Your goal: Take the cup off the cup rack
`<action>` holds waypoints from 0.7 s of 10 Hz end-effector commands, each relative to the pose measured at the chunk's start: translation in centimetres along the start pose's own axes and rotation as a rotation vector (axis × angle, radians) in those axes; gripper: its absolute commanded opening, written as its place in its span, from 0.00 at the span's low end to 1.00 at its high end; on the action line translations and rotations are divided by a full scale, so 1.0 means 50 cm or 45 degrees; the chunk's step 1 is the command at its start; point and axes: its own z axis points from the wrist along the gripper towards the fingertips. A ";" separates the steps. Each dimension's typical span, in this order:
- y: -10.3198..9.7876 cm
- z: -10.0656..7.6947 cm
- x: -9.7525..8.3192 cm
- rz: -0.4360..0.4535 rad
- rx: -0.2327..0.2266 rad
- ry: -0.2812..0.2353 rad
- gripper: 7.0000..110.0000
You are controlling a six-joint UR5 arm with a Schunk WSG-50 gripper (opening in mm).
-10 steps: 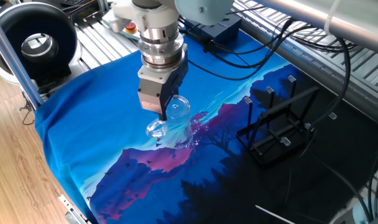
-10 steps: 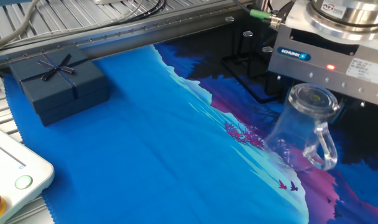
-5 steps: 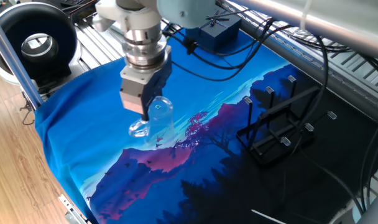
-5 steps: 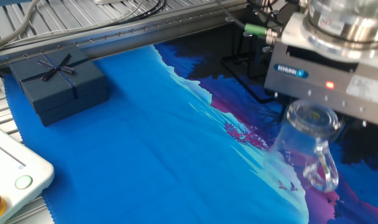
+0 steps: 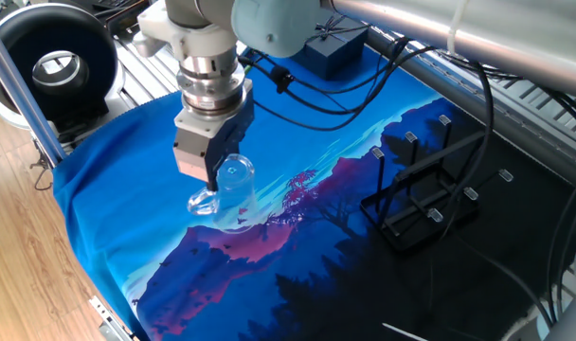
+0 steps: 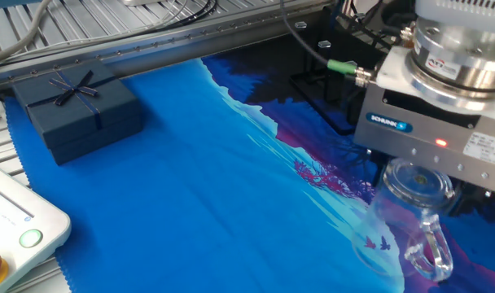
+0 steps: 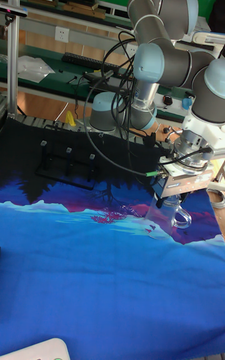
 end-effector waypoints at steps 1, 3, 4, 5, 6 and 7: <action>0.016 0.000 -0.009 -0.002 -0.028 -0.024 0.36; 0.012 0.001 -0.008 -0.011 -0.020 -0.019 0.36; 0.014 0.002 -0.008 -0.021 -0.026 -0.023 0.36; 0.022 0.005 -0.016 -0.048 -0.054 -0.047 0.36; 0.026 0.005 -0.019 -0.060 -0.067 -0.060 0.57; 0.026 0.005 -0.020 -0.066 -0.068 -0.061 0.57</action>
